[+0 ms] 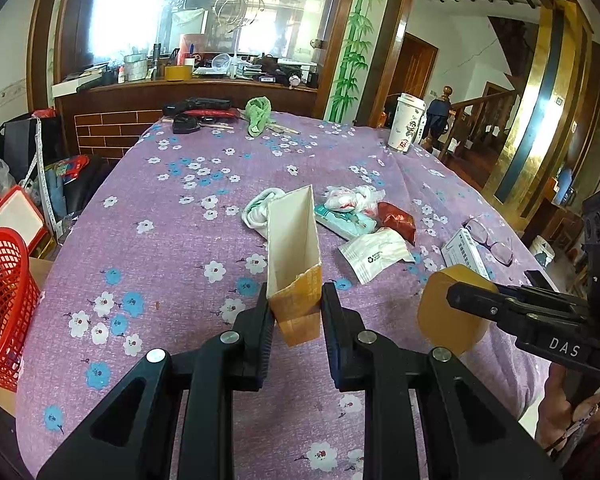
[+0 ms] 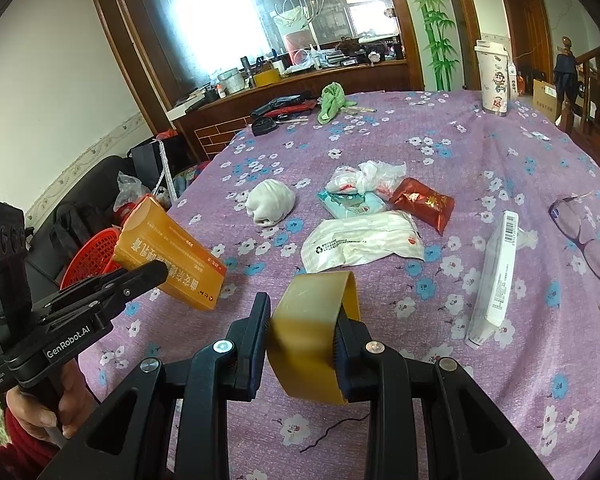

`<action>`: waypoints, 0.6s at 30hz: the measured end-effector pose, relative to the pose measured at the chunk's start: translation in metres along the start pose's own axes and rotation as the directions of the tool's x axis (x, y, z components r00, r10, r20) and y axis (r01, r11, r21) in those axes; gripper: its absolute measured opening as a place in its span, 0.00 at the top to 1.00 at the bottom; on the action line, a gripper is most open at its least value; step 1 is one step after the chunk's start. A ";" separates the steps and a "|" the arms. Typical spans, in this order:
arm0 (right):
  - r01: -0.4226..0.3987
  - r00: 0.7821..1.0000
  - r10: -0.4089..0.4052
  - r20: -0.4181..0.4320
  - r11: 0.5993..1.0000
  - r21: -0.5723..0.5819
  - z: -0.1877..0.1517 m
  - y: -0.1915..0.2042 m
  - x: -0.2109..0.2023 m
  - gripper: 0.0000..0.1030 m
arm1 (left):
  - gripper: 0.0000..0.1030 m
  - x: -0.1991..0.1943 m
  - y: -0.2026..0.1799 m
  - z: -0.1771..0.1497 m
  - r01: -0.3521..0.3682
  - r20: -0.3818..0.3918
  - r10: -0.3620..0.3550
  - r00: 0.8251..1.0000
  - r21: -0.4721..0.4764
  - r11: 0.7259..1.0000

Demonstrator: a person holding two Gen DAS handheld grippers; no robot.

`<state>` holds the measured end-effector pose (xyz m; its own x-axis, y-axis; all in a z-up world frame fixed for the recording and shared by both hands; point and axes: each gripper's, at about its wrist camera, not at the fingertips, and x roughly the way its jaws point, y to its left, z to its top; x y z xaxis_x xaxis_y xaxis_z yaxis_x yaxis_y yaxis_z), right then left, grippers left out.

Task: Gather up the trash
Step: 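Lift the gold box with the right tool while the left tool lifts the orange box, then carry the gold box and orange box over the red wastebasket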

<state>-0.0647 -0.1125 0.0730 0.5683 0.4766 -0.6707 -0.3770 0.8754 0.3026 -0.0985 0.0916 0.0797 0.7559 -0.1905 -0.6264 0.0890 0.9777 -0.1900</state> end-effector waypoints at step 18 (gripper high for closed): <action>-0.028 1.000 0.028 0.001 1.000 -0.001 0.004 0.005 -0.001 0.71 | 0.79 -0.005 0.005 -0.002 -0.009 0.001 0.009 1.000 -0.010 1.000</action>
<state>-0.0646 -0.1086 0.0781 0.5584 0.5013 -0.6610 -0.3935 0.8615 0.3209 -0.1029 0.0976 0.0805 0.7574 -0.1815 -0.6273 0.0754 0.9785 -0.1921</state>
